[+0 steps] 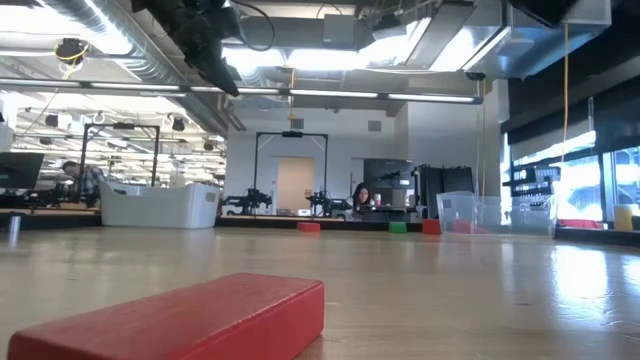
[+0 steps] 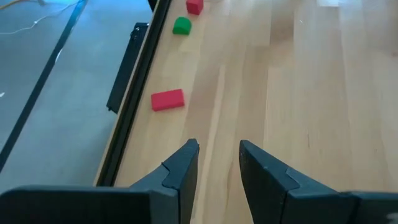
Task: Sort & place blocks by color
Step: Put the red block into the transparent bin
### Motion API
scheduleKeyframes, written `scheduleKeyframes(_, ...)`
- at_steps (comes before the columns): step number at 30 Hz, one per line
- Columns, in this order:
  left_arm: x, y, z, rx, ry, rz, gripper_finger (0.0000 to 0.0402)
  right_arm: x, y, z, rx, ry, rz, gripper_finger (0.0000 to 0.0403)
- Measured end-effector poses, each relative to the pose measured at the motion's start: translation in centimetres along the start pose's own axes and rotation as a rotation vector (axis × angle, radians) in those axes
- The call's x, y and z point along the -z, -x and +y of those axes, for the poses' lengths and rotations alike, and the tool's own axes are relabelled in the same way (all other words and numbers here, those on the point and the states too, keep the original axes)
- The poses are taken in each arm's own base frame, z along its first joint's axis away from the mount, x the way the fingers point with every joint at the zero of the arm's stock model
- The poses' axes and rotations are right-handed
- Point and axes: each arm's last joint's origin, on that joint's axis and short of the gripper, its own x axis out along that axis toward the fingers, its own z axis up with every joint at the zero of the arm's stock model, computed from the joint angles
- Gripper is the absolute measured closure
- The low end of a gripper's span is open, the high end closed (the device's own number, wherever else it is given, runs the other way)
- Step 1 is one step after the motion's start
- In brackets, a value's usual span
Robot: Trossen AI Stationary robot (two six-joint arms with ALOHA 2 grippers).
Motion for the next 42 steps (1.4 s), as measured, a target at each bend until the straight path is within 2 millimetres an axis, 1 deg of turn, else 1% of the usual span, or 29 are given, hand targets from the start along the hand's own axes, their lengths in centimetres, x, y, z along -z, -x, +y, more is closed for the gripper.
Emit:
scheduleKeyframes(2,0.0,0.0,0.0,0.000,0.000,0.000,0.0292,0.0,1.1,0.6,-0.049,0.003,-0.053,0.0201)
scheduleKeyframes(5,0.0,0.0,0.0,0.001,0.000,0.001,0.0292,0.0,1.9,1.7,-0.149,0.027,-0.077,0.0201)
scheduleKeyframes(9,0.1,0.0,0.0,0.005,-0.037,0.007,0.0292,0.1,1.9,2.7,-0.231,0.054,-0.080,0.0201)
scheduleKeyframes(12,0.1,0.0,0.0,0.005,-0.070,0.007,0.0292,0.1,1.1,3.3,-0.236,0.067,-0.062,0.0201)
scheduleKeyframes(14,0.1,0.0,0.0,0.005,-0.095,0.006,0.0292,0.2,0.3,3.8,-0.230,0.082,-0.055,0.0201)
scheduleKeyframes(17,0.1,0.0,0.0,0.006,-0.125,0.005,0.0292,0.4,-1.4,4.9,-0.225,0.171,-0.049,0.0201)
scheduleKeyframes(21,0.1,0.0,0.0,0.008,-0.140,0.005,0.0292,0.4,-4.3,6.2,-0.185,0.294,0.005,0.0201)
scheduleKeyframes(26,0.2,0.0,-0.2,0.038,-0.125,0.011,0.0292,0.7,-8.1,6.7,-0.070,0.300,0.175,0.0201)
scheduleKeyframes(30,0.2,0.0,-0.2,0.043,-0.125,0.007,0.0292,0.9,-10.7,7.6,-0.067,0.323,0.207,0.0201)
scheduleKeyframes(33,0.2,0.0,-0.2,0.042,-0.125,0.006,0.0292,0.9,-12.0,8.0,-0.073,0.334,0.210,0.0201)
scheduleKeyframes(36,0.2,0.0,-0.2,0.042,-0.119,0.006,0.0292,0.9,-13.2,7.9,-0.034,0.324,0.211,0.0201)
scheduleKeyframes(42,0.2,0.0,-0.2,0.042,-0.105,0.006,0.0292,0.8,-14.9,7.8,0.008,0.323,0.181,0.0201)
